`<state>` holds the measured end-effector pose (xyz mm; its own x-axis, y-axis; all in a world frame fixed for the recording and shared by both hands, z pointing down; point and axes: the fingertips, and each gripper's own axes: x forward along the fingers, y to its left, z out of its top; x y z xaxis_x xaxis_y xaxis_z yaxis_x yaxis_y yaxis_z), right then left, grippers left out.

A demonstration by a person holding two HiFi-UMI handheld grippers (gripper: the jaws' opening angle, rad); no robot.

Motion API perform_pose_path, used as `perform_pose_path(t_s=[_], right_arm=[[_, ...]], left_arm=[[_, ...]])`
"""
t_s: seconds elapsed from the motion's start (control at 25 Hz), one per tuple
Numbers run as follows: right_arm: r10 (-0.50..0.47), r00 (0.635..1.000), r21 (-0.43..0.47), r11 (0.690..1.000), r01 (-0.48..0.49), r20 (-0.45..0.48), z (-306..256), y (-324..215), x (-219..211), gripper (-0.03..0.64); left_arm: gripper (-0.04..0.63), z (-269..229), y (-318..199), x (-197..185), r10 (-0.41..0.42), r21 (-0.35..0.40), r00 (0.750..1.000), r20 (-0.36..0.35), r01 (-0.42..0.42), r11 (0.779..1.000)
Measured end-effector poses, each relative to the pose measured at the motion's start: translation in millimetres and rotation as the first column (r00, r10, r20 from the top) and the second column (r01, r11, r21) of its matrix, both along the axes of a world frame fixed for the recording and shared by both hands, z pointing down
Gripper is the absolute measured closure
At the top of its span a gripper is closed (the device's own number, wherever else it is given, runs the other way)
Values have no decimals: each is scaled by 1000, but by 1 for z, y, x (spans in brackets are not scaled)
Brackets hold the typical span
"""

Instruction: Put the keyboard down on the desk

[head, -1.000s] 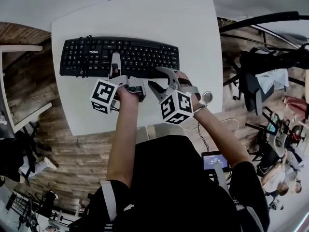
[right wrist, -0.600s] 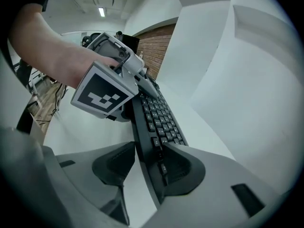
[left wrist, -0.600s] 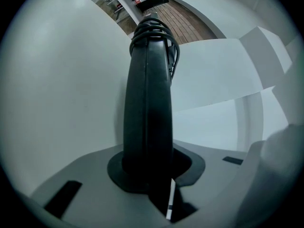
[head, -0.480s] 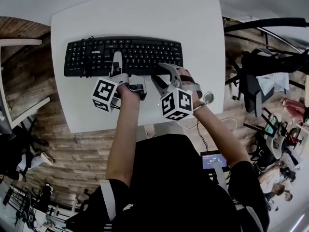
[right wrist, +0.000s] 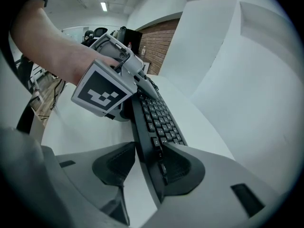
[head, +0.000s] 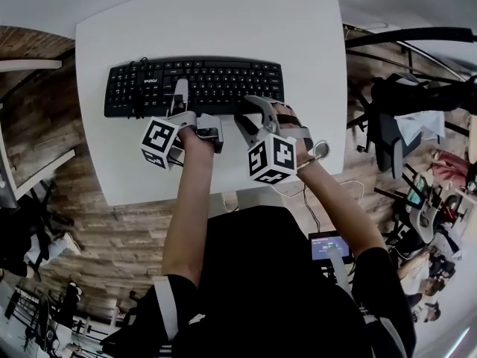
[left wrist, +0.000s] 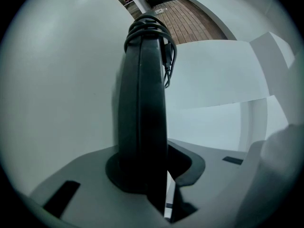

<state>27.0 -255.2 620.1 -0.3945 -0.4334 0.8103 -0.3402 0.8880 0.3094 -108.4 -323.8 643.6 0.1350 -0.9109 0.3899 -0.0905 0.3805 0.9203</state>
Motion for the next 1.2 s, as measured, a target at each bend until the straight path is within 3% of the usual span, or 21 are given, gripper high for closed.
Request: perform_pose_path(t_s=[0.2,0.44,0.96,1.2], right_arm=[[-4,1000,-9,1000,3,-22,3,-3,0,408],[-5,999,-9,1000,5,-36,2,-4,-2,410],[16,998,-12,1000,-17,-53,5,-4,-2,410],[7,998,-12,1000,-8,-59,8,0,-4,410]], left_arm=[[509,3,-4,0,20,13,999,-26,-20,1000],[509,3,-5,0,110,30,993,-47,-109,994],[506,1,8,12,300,88,948,-108,-292,952],[489,-1,30,16,340,99,933,-117,-329,939]])
